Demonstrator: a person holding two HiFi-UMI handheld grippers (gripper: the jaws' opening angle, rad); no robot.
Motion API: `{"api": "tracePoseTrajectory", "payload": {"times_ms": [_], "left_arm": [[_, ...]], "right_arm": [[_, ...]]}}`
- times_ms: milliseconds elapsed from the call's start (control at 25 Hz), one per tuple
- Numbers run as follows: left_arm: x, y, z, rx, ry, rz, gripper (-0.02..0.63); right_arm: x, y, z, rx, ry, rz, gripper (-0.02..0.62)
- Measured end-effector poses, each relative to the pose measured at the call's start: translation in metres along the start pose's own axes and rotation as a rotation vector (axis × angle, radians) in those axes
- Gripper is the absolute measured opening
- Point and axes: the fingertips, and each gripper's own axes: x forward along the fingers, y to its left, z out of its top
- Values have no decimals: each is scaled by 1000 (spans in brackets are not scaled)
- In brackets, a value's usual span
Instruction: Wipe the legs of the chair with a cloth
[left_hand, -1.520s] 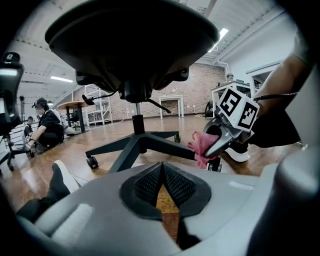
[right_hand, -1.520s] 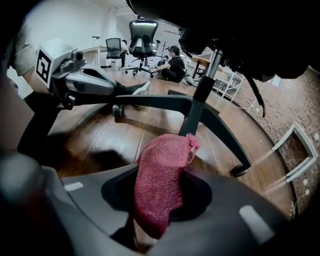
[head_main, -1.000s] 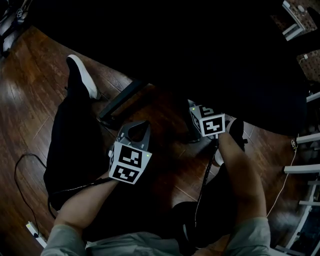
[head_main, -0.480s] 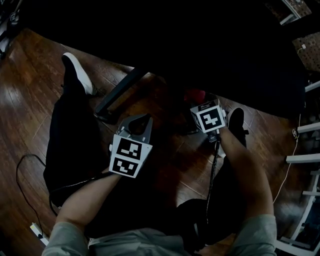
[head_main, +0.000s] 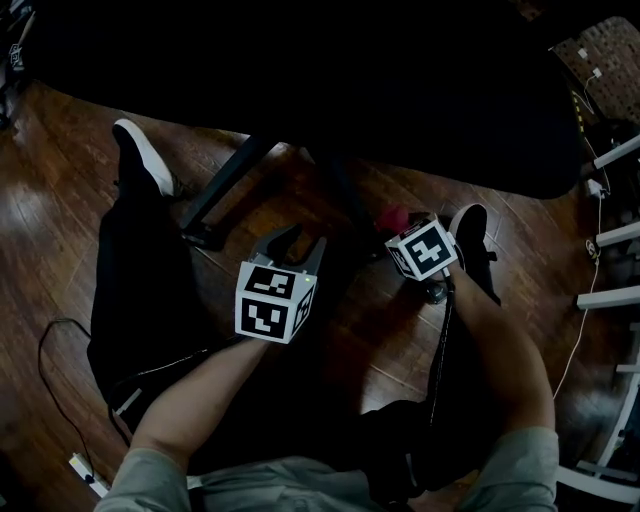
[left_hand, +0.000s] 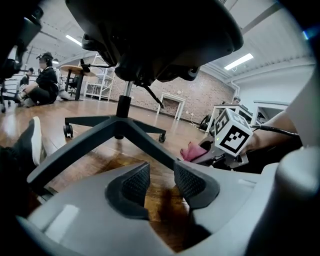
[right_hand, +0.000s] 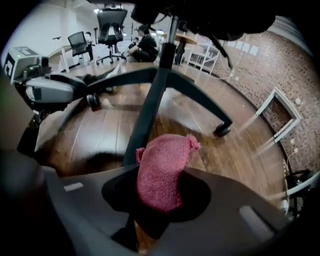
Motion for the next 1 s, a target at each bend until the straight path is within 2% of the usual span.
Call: {"api": "tracePoseTrajectory", "payload": {"times_ms": [120, 200, 280, 440, 640, 720, 800, 1000], "left_arm": [[4, 1, 5, -4, -8, 19, 150], [7, 7, 9, -15, -15, 43, 135], [11, 14, 10, -25, -14, 59, 132], [22, 20, 7, -25, 18, 87, 153], [44, 8, 6, -34, 44, 93, 195], [57, -3, 5, -49, 54, 99, 212], [72, -13, 3, -78, 62, 115, 225], [100, -26, -3, -147, 74, 201, 276]], "right_arm": [[-22, 7, 53, -38, -266, 23, 117], [-29, 21, 79, -91, -370, 65, 118], [-24, 34, 86, -153, -362, 79, 120], [-14, 46, 67, -239, -280, 83, 121], [-22, 48, 24, -221, -213, 149, 121], [-31, 39, 10, -199, -208, 147, 121], [-43, 23, 3, -164, -236, 118, 121], [-81, -22, 6, -76, -392, 22, 121]]}}
